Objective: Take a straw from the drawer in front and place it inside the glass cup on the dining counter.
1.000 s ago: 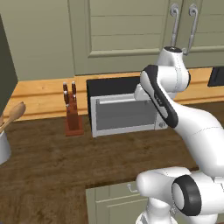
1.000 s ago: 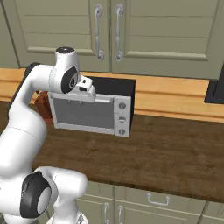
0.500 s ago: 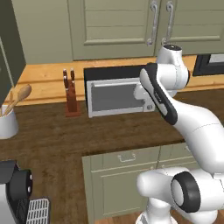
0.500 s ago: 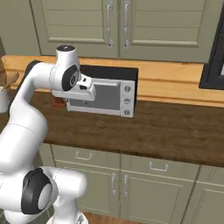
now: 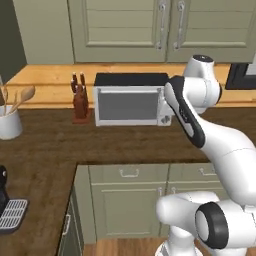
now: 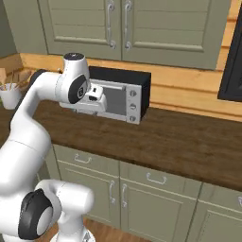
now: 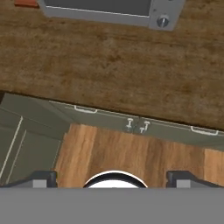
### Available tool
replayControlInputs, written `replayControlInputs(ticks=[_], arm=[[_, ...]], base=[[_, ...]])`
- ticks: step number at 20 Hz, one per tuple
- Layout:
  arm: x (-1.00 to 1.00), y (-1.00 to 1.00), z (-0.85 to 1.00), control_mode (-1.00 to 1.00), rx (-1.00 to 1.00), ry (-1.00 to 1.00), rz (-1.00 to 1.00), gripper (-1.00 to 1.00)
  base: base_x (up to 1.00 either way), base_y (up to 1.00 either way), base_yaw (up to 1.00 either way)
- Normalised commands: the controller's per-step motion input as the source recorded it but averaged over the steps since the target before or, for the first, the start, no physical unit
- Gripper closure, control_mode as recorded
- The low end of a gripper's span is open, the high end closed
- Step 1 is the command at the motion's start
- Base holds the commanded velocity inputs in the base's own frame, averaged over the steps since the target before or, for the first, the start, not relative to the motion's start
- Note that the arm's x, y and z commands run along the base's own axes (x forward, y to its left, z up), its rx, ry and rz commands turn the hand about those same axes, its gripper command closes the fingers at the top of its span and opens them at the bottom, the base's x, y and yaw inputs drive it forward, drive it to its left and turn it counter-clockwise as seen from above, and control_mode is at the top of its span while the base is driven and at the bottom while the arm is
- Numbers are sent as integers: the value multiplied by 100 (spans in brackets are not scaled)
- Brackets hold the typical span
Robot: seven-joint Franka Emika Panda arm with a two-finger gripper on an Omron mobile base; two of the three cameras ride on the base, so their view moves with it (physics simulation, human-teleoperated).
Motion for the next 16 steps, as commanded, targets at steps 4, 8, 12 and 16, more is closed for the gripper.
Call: replayControlInputs(ticks=[4,8,12,16], arm=[[0,0,0,100,0,0,0,-100],[0,0,0,100,0,0,0,-100],[0,0,0,100,0,0,0,-100],[0,0,0,100,0,0,0,-100]], base=[[0,-88,53],[4,-74,60],[16,-59,64],[13,-62,63]])
